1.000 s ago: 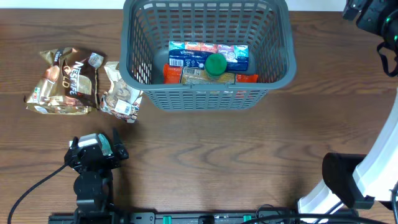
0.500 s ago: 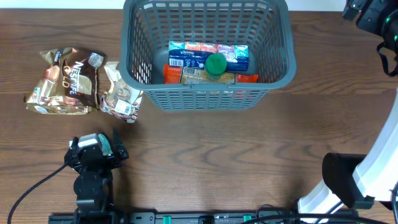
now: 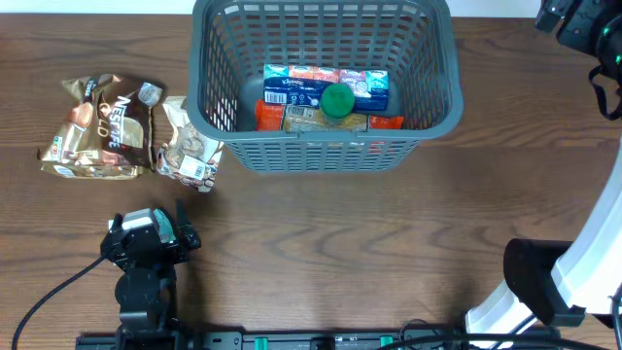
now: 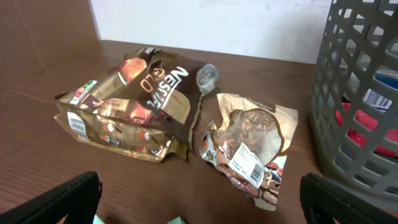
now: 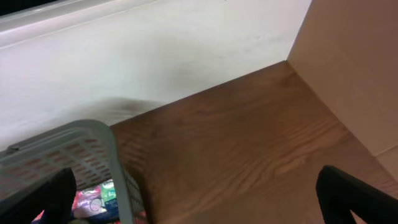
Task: Pack container
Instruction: 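Lower the jar into the basket, open the right gripper, withdraw right, then reach the left gripper to the small tan coffee bag and grasp it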
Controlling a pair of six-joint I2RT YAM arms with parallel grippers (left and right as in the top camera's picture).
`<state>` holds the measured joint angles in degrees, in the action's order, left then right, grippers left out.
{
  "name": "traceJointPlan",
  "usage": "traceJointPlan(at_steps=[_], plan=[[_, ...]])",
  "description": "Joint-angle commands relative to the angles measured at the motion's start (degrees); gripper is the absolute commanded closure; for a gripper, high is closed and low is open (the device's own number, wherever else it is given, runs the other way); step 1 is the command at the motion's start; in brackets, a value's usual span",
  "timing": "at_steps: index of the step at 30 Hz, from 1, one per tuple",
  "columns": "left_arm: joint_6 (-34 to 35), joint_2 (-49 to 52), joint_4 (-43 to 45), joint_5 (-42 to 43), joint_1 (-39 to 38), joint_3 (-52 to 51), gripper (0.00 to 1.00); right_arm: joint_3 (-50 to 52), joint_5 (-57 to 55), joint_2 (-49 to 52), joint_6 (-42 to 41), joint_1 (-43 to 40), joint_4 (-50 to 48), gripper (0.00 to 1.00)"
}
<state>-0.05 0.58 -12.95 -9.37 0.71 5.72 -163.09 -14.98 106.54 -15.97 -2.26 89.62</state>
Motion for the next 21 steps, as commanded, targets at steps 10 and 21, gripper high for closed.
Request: traceJointPlan(at_steps=[10, 21], plan=[[7.0, 1.7, 2.7, -0.3, 0.3, 8.0, 0.01, -0.7, 0.0, -0.4, -0.7, -0.3, 0.2, 0.01], [7.9, 34.1, -17.5, -0.5, 0.3, 48.6, 0.02, -0.7, 0.0, -0.4, -0.7, -0.3, 0.2, 0.01]])
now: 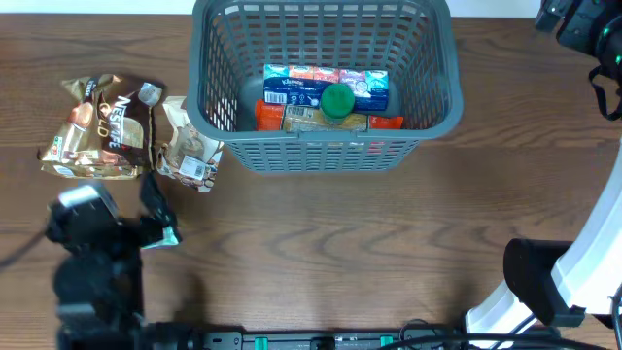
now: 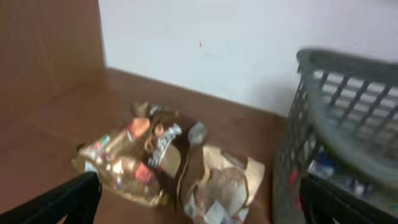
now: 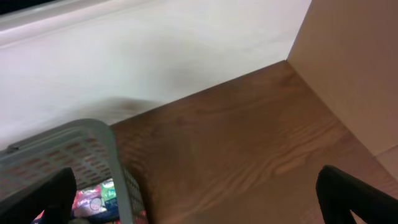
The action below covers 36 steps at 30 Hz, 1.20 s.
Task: Pack container
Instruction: 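Reach the left gripper to the small tan coffee bag and grasp it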
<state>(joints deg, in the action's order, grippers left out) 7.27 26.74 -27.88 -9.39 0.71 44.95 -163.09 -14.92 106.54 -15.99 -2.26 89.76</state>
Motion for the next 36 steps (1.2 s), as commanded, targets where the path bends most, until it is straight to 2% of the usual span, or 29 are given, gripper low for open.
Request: traceJointPlan(at_steps=[1, 5, 10, 13, 23, 28, 32, 36], plan=[[0.5, 12.0, -5.1, -0.2, 0.3, 14.2, 0.02, -0.7, 0.0, -0.4, -0.7, -0.3, 0.1, 0.01], [-0.5, 23.7, -13.4, 0.0, 0.3, 28.2, 0.01, -0.7, 0.0, -0.4, -0.7, -0.3, 0.1, 0.01], [-6.5, 32.7, -15.4, 0.0, 0.3, 36.8, 0.01, -0.7, 0.0, -0.4, -0.7, -0.3, 0.1, 0.01], [-9.4, 36.5, -16.0, -0.1, 0.4, 38.5, 0.02, -0.7, 0.0, -0.4, -0.7, -0.3, 0.1, 0.01], [-9.9, 49.9, -18.4, 0.2, 6.2, 38.6, 0.02, -0.7, 0.0, -0.4, -0.7, -0.3, 0.1, 0.01], [-12.1, 55.7, -17.2, 6.3, 10.2, 38.6, 0.02, -0.7, 0.0, -0.4, -0.7, -0.3, 0.1, 0.01], [-14.9, 60.3, -16.6, 16.2, 13.5, 38.5, 0.01, -0.7, 0.0, -0.4, -0.7, -0.3, 0.1, 0.01], [-17.7, 65.1, -16.7, 22.6, 14.6, 38.5, 0.01, -0.7, 0.0, -0.4, -0.7, -0.3, 0.1, 0.01]])
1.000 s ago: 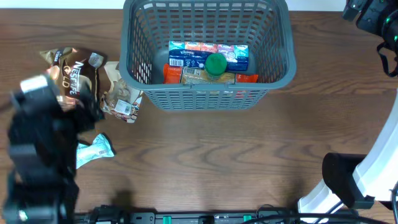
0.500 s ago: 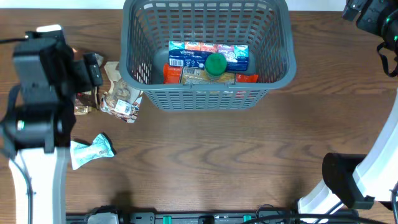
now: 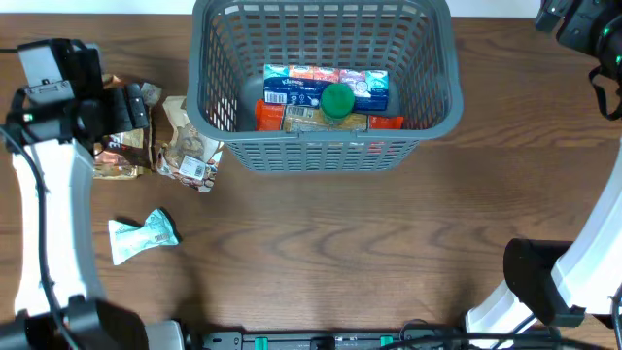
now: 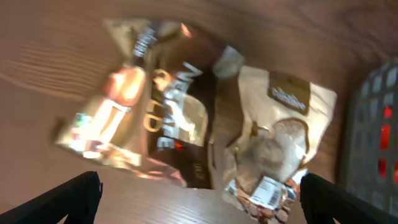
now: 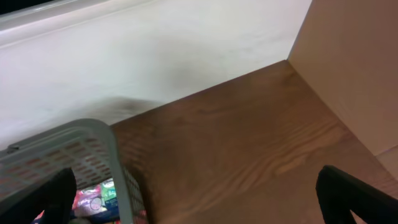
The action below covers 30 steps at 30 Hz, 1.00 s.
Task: Pack container
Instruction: 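Reach the left gripper to the small tan coffee bag and grasp it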
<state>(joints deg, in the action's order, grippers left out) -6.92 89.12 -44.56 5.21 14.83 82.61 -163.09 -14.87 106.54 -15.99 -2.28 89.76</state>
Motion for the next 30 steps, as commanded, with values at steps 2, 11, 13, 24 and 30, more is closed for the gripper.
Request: traceJointPlan(at_steps=[2, 11, 13, 24, 30], plan=[[-4.8, 4.7, 0.0, 10.8, 0.5, 0.9, 0.01, -0.7, -0.1, -0.4, -0.7, -0.3, 0.1, 0.01], [-8.3, 12.8, -0.5, 15.8, -0.9, 0.9, 0.01, -0.7, -0.1, -0.4, -0.7, -0.3, 0.1, 0.01], [-9.8, 14.0, -0.9, 15.8, -1.7, 0.7, 0.01, -0.7, -0.1, -0.4, -0.7, -0.3, 0.1, 0.01], [-11.7, 19.1, 0.3, 14.7, -3.7, 0.1, 0.02, -0.7, -0.1, -0.4, -0.7, -0.3, 0.1, 0.01], [-11.7, 23.0, 0.3, 14.7, -3.7, 0.1, 0.02, -0.7, -0.1, -0.4, -0.7, -0.3, 0.1, 0.01]])
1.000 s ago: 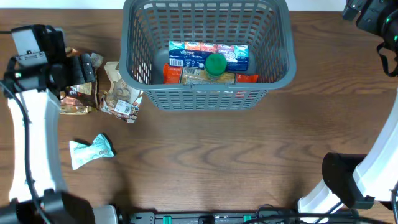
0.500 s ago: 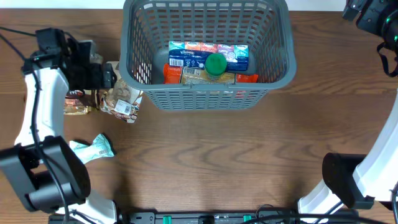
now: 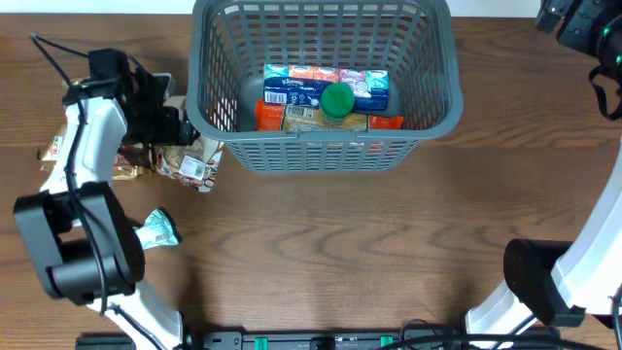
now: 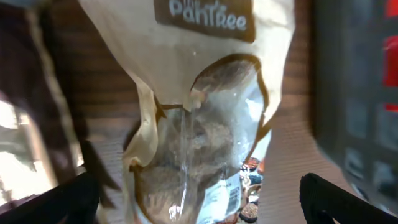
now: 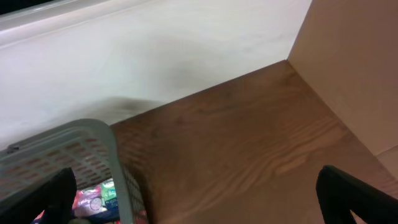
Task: Pack container
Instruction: 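Reach the left gripper to the small tan coffee bag and grasp it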
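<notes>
The grey basket (image 3: 321,146) stands at the back middle and holds a tissue pack (image 3: 326,86), a green-lidded item and orange packs. A beige snack pouch (image 3: 191,156) lies to its left, beside a brown Nescafe bag (image 3: 124,163). My left gripper (image 3: 175,124) hangs open just above the pouch (image 4: 199,124). In the left wrist view the gripper (image 4: 202,202) has a dark fingertip at each side of the pouch. My right gripper (image 5: 198,196) is open and empty beyond the basket's far right corner (image 5: 93,149).
A small teal packet (image 3: 151,231) lies on the table in front of the two bags. The basket wall (image 4: 354,93) stands close to the right of the pouch. The right arm (image 3: 583,24) sits at the back right corner.
My left gripper was over the Nescafe bag at the far left. It is now further right and lower, close over the beige pouch. The right arm has not moved.
My left gripper was low at the front left, facing the two bags. Then it stood further left with the teal packet beside it. Later it was at the back over the Nescafe bag, the packet lying alone in front. Now it hangs open over the pouch.
</notes>
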Controlling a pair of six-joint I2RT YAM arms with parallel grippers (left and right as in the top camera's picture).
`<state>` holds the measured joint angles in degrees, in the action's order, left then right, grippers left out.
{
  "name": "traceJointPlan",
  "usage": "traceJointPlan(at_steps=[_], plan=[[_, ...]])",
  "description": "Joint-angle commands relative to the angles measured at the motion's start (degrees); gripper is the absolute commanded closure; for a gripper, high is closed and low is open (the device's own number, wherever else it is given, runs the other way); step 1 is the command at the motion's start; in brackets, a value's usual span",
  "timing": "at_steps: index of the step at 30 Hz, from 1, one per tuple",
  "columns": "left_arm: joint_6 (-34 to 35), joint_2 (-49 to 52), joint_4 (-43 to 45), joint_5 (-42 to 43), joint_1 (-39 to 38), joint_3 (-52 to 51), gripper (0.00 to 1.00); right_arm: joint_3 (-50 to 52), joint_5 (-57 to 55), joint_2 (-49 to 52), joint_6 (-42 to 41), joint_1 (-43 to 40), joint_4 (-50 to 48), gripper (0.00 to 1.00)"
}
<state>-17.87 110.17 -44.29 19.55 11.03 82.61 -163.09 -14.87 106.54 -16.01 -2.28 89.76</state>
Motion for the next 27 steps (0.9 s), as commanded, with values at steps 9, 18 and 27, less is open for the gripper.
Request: traceJointPlan(at_steps=[9, 18, 27], plan=[[-0.7, 6.9, 0.7, 0.4, 0.0, 0.1, 0.02, -0.7, -0.1, -0.4, -0.7, -0.3, 0.1, 0.01], [-0.5, 10.0, 0.3, 0.4, 0.0, 0.1, 0.00, -0.7, -0.1, -0.4, -0.7, -0.3, 0.1, 0.01], [-0.5, 10.1, 0.1, 0.6, 0.0, 0.1, 0.94, -0.7, -0.1, -0.4, -0.7, -0.3, 0.1, 0.01]])
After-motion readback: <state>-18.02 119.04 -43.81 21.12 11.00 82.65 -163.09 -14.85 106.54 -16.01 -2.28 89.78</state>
